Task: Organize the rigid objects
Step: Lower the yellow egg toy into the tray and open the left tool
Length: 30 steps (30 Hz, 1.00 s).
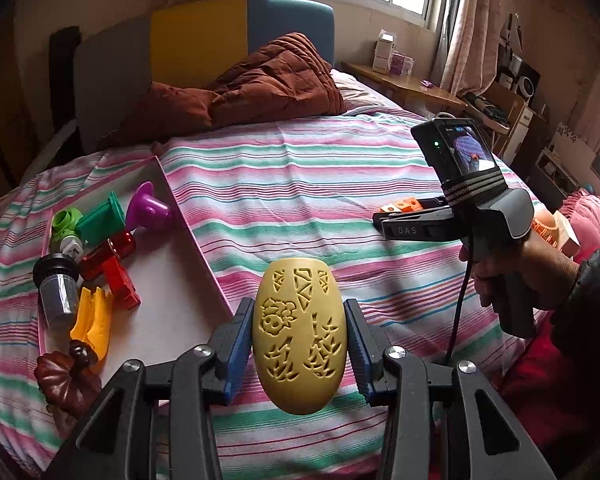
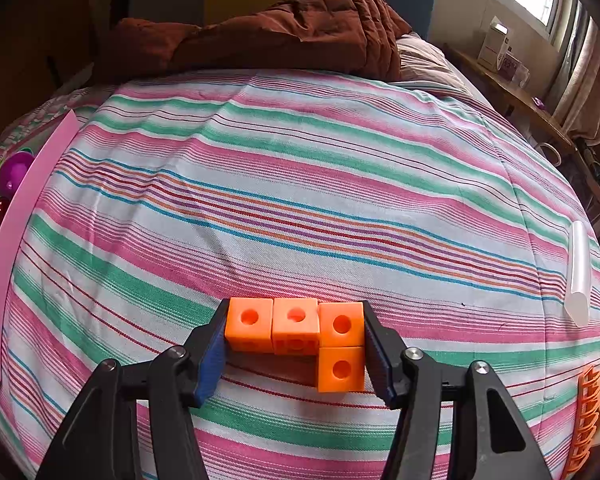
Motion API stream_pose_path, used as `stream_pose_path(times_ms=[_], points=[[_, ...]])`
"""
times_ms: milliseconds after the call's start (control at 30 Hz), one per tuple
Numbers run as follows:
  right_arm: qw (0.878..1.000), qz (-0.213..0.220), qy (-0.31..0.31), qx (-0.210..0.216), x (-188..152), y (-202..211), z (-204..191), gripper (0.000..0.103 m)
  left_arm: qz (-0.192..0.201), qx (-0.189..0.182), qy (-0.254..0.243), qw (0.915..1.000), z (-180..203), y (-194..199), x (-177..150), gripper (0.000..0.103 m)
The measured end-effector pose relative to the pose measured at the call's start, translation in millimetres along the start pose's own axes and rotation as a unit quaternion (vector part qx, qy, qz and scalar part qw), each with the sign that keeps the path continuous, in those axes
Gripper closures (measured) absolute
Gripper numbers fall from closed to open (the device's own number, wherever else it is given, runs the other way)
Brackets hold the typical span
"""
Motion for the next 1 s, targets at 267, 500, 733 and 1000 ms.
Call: stream_pose_path(times_ms=[267,500,733,1000], points=[[1.0,0.002,0.001,-0.006,-1.3,0.8,-1.6,0.043,0.007,0.028,0.085,0.996,-66.0,20.1,-20.1,0.059],[1.0,0.002,0.008,-0.011,-1.9,2.5,-2.9,0.043,-0.009,0.024,0.164,0.9861,-120.3,11.3,-47.2,0.059],[1.0,0.0,0.009,-0.011,-1.4,2.5,-2.3,0.043,-0.029,0.024,0.131,0.9907,-107.3,-18.6,-41.0,0.058],[1.0,-0.001,0.006,-0.01,-1.6,3.1,-2.6,0.043,-0.002,0.05,0.11,0.9927,-104.8,-2.1,-41.3,0.054]])
Point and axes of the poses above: each gripper's, at about its wrist camera, not at the fingertips, and y roughly against the way its jaws point, z to its right, x to its top, the point moved 1 cm from there along -y, roughly the way its jaws point, and after that the axes turned 13 degrees about -y, right-handed, at the moved point
